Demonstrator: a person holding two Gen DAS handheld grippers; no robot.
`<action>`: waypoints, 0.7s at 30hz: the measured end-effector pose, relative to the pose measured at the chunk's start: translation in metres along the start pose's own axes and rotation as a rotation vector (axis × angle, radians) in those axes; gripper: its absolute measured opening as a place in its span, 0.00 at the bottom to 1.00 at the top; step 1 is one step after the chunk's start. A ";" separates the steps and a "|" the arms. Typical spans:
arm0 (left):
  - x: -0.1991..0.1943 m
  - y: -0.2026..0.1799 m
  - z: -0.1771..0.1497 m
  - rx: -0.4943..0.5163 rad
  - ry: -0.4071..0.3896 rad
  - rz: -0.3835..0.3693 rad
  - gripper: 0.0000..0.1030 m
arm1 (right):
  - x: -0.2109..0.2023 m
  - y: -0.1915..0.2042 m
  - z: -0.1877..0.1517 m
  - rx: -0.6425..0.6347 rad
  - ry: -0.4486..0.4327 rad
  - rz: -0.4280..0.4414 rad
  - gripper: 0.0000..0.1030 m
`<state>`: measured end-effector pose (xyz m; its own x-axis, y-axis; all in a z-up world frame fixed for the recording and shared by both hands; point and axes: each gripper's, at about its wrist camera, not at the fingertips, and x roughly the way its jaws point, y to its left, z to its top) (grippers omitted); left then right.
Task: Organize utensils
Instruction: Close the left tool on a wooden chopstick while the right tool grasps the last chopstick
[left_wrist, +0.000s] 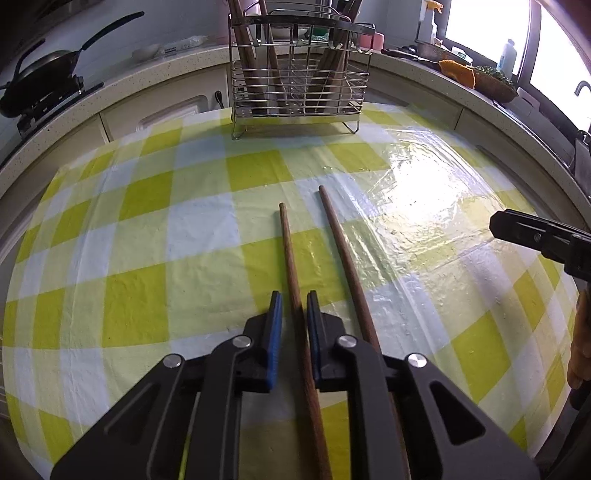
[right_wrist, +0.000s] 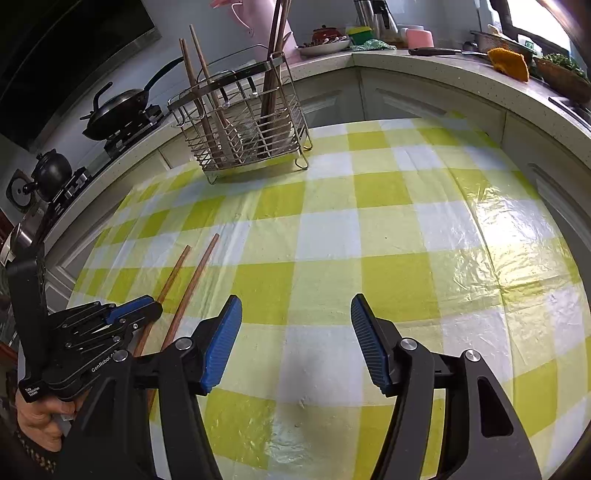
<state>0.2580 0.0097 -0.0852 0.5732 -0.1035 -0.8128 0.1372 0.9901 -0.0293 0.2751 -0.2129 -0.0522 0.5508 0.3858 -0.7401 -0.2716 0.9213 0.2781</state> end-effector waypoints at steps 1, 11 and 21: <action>0.000 0.000 0.000 0.004 -0.002 0.011 0.08 | 0.000 0.001 0.000 0.001 0.001 -0.001 0.57; -0.007 0.030 -0.005 -0.092 -0.004 0.013 0.07 | 0.011 0.038 -0.004 -0.065 0.040 0.012 0.57; -0.015 0.063 -0.014 -0.171 -0.014 0.020 0.07 | 0.057 0.109 -0.013 -0.181 0.121 0.037 0.54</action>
<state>0.2467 0.0754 -0.0832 0.5854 -0.0836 -0.8064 -0.0134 0.9935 -0.1128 0.2667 -0.0911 -0.0719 0.4419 0.4010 -0.8025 -0.4334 0.8786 0.2004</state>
